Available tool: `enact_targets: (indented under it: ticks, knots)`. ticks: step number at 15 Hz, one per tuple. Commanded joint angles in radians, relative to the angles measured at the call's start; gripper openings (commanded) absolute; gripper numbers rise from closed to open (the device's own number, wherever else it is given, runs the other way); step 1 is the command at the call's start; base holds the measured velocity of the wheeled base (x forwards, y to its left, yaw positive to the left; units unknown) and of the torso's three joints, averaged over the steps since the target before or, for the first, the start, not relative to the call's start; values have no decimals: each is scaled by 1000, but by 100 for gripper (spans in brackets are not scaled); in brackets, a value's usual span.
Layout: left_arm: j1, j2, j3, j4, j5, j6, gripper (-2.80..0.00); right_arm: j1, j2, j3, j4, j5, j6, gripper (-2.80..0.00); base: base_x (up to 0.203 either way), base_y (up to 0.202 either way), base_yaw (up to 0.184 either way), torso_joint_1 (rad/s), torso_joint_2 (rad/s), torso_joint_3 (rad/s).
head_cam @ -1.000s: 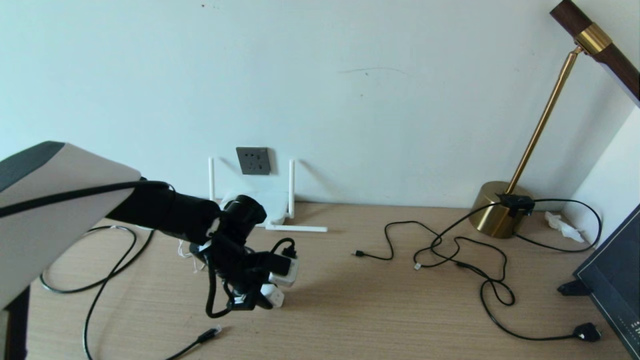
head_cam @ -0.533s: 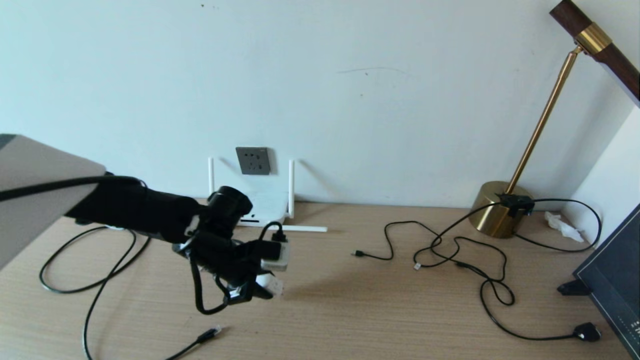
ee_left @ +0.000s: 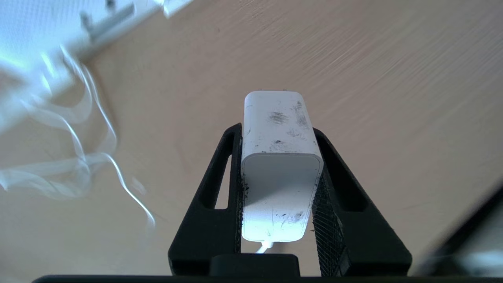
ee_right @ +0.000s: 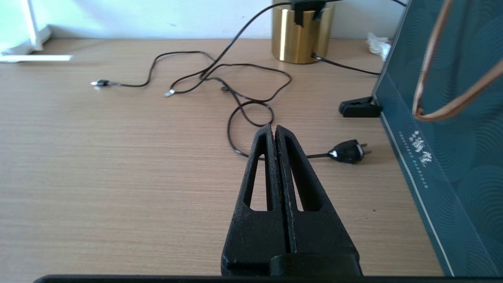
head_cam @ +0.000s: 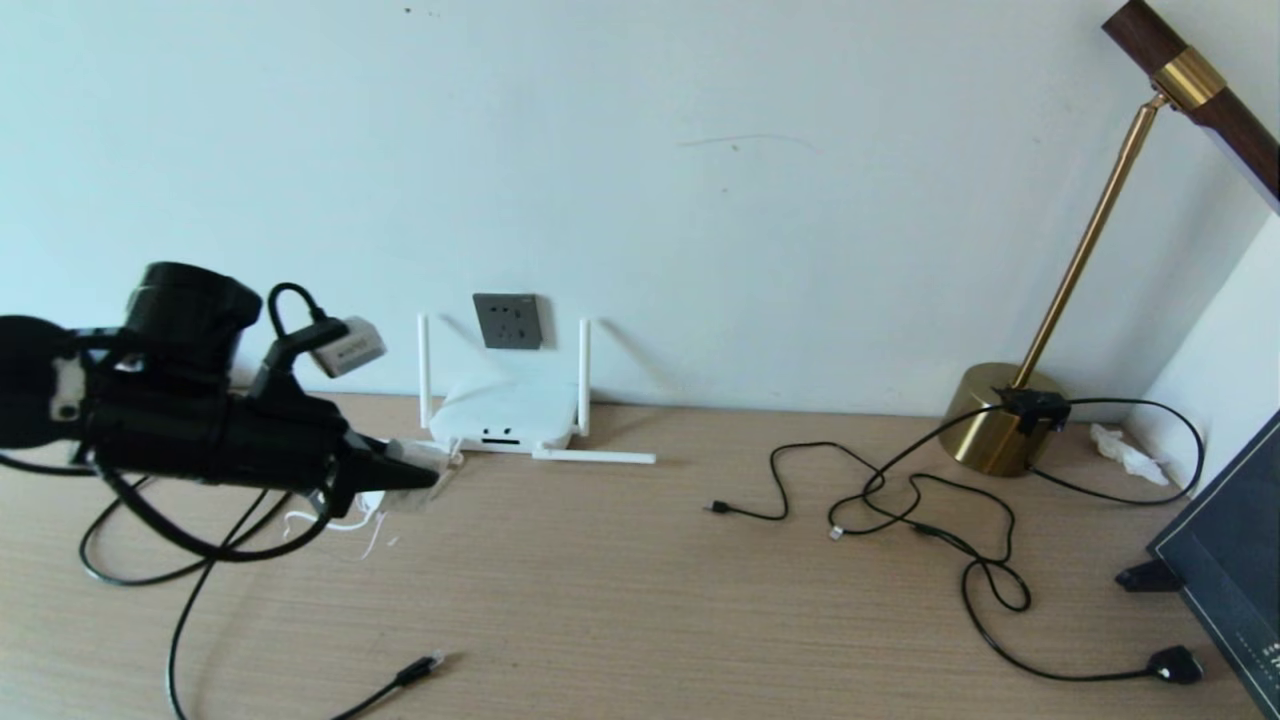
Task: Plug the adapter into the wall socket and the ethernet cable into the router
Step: Align plug and socket
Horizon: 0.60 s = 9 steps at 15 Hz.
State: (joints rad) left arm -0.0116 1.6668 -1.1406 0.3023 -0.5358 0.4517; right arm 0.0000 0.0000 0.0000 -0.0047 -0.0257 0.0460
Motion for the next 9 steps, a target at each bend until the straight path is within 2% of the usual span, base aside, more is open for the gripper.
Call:
enact_targets:
  ticks: [1, 4, 6, 7, 9]
  knots:
    - [53, -78, 38, 3, -35, -181, -280, 0, 0, 0, 0, 0, 0, -280, 0, 0, 0, 0, 0, 0]
    - [56, -94, 70, -41, -41, -491, -280, 0, 0, 0, 0, 0, 0, -280, 0, 0, 0, 0, 0, 0]
    - [36, -78, 140, -219, 50, -514, -280, 0, 1, 0, 0, 0, 1, -280, 0, 0, 0, 0, 0, 0]
    - [15, -58, 190, -335, 119, -516, -280, 0, 0, 0, 0, 0, 2, -280, 0, 0, 0, 0, 0, 0]
    - [-36, 28, 252, -580, 298, -504, -280, 0, 0, 0, 0, 0, 2, -280, 0, 0, 0, 0, 0, 0]
